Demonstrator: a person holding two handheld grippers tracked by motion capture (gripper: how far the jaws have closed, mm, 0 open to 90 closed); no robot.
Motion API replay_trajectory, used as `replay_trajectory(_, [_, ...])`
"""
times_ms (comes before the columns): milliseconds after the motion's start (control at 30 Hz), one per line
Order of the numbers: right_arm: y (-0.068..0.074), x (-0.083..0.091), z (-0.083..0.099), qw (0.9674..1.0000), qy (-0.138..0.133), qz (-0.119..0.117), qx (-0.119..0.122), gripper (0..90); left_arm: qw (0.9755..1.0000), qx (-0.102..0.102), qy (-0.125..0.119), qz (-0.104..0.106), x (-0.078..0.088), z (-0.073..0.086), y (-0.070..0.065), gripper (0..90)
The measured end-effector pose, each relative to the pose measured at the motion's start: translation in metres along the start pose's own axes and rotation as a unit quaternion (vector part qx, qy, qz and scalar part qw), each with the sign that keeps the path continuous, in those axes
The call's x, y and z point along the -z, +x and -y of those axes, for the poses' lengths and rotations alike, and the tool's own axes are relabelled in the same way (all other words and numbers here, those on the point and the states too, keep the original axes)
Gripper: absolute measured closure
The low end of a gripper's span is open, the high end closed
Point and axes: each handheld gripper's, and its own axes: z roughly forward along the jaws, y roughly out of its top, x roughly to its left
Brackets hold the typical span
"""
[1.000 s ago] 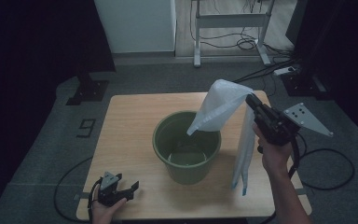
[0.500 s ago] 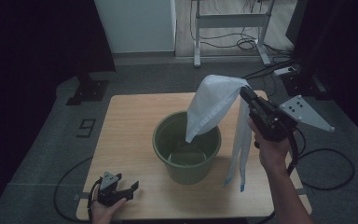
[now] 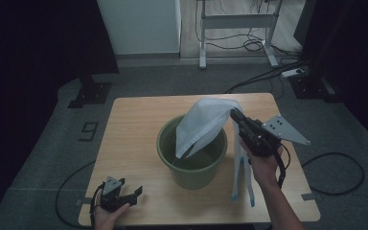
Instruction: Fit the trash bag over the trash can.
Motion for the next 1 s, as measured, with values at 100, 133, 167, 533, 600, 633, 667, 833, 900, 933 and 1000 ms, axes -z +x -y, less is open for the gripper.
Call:
replay_trajectory(100, [0.004,-0.001,0.006,1.0,0.005,-0.001,0.009,89.2,1.0,0.002,-0.001,0.002,0.0,0.0,0.0,16.3])
replay_trajectory(133, [0.008,-0.002,0.01,0.9998,0.009,-0.003,0.015,89.2,1.0,0.002,-0.001,0.003,0.001,-0.001,0.0,16.3])
replay_trajectory(167, [0.01,-0.002,0.012,0.9998,0.011,-0.004,0.019,89.2,1.0,0.003,-0.001,0.004,0.001,-0.001,0.0,16.3])
replay_trajectory(533, [0.027,-0.015,0.042,0.9984,0.044,-0.027,0.024,89.2,1.0,0.005,-0.002,0.004,0.002,-0.001,0.001,16.3])
replay_trajectory(600, [0.028,-0.016,0.047,0.9982,0.048,-0.029,0.019,89.1,1.0,0.005,-0.002,0.003,0.002,-0.001,0.001,16.4])
replay_trajectory(633, [0.029,-0.016,0.05,0.9982,0.049,-0.031,0.016,89.1,1.0,0.005,-0.002,0.003,0.002,-0.001,0.001,16.3])
replay_trajectory(667, [0.029,-0.016,0.051,0.9981,0.05,-0.031,0.015,89.1,1.0,0.004,-0.002,0.003,0.002,-0.001,0.001,16.4])
replay_trajectory(833, [0.027,-0.011,0.062,0.9978,0.058,-0.028,0.014,89.1,1.0,0.003,-0.002,0.003,0.002,-0.001,0.0,16.4])
replay_trajectory(900, [0.025,-0.007,0.065,0.9979,0.059,-0.024,0.016,89.1,1.0,0.004,-0.005,0.004,0.003,-0.002,0.0,16.3])
replay_trajectory(933, [0.024,-0.005,0.066,0.998,0.058,-0.02,0.016,89.2,0.9999,0.006,-0.007,0.004,0.004,-0.002,0.0,16.3])
replay_trajectory(1000, [0.02,-0.001,0.065,0.9984,0.054,-0.013,0.014,89.1,0.9999,0.008,-0.012,0.005,0.006,-0.003,0.0,16.4])
